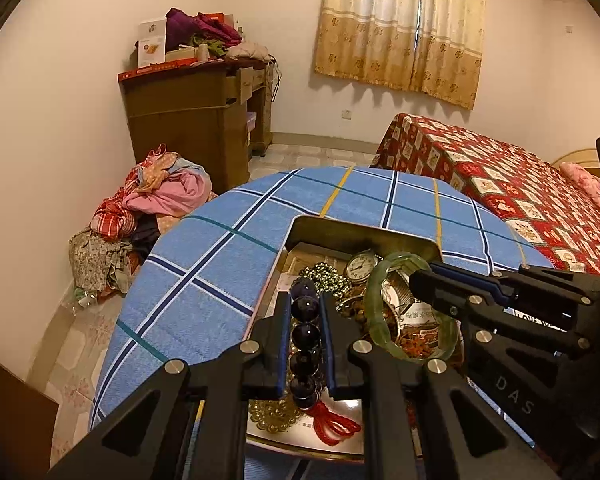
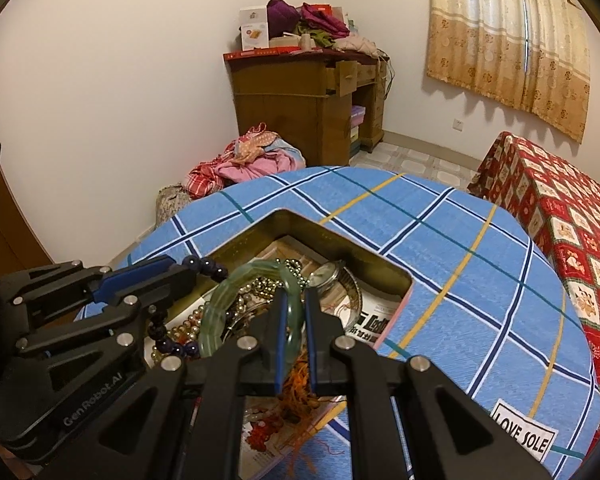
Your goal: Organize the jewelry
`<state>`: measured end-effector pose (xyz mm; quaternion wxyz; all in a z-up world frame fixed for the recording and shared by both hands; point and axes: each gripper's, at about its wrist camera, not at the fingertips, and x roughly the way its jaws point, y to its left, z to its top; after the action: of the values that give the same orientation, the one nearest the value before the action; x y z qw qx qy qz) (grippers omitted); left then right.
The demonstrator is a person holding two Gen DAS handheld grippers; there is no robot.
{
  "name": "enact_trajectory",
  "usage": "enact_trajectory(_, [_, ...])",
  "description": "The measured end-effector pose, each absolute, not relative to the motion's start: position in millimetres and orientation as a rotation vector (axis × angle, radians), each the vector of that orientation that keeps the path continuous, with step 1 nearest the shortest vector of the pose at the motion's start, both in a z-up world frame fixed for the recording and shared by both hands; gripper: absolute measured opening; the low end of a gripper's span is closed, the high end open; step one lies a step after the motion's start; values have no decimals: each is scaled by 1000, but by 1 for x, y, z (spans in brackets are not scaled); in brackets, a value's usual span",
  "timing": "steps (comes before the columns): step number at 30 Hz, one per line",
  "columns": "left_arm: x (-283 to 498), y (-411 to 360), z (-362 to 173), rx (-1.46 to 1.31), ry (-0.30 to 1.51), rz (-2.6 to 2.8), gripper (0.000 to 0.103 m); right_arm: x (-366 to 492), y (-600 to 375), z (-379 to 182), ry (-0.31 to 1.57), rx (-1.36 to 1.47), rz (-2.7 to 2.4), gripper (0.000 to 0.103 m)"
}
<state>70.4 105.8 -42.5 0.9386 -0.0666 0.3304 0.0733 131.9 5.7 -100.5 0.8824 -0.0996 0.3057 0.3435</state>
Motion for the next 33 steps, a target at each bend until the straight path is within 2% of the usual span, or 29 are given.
enact_trajectory(11, [71,107,-46,-148,688,155,14,134,14,-111,658,-233,715,10])
enact_trajectory(13, [72,108,-46,-156,691,157,14,134,16,-114,667,-242,718,12])
enact_trajectory(15, [72,109,-46,-163,698,165,14,134,16,-115,667,-247,712,17])
enact_trajectory(16, [72,110,-45,-162,700,173,16,134,15,-116,671,-246,713,17])
enact_trajectory(17, [71,110,-44,-159,700,178,25,133,15,-116,674,-243,715,21])
enact_trajectory(18, [70,111,-43,-157,698,182,34,133,13,-116,675,-242,710,29])
enact_trajectory(20, [64,112,-39,-152,682,221,62,131,7,-114,667,-236,690,38])
enact_trajectory(21, [59,114,-36,-157,669,230,66,130,4,-112,665,-232,687,43])
enact_trajectory(33, [29,125,-16,-188,603,274,68,109,-30,-88,600,-176,643,57])
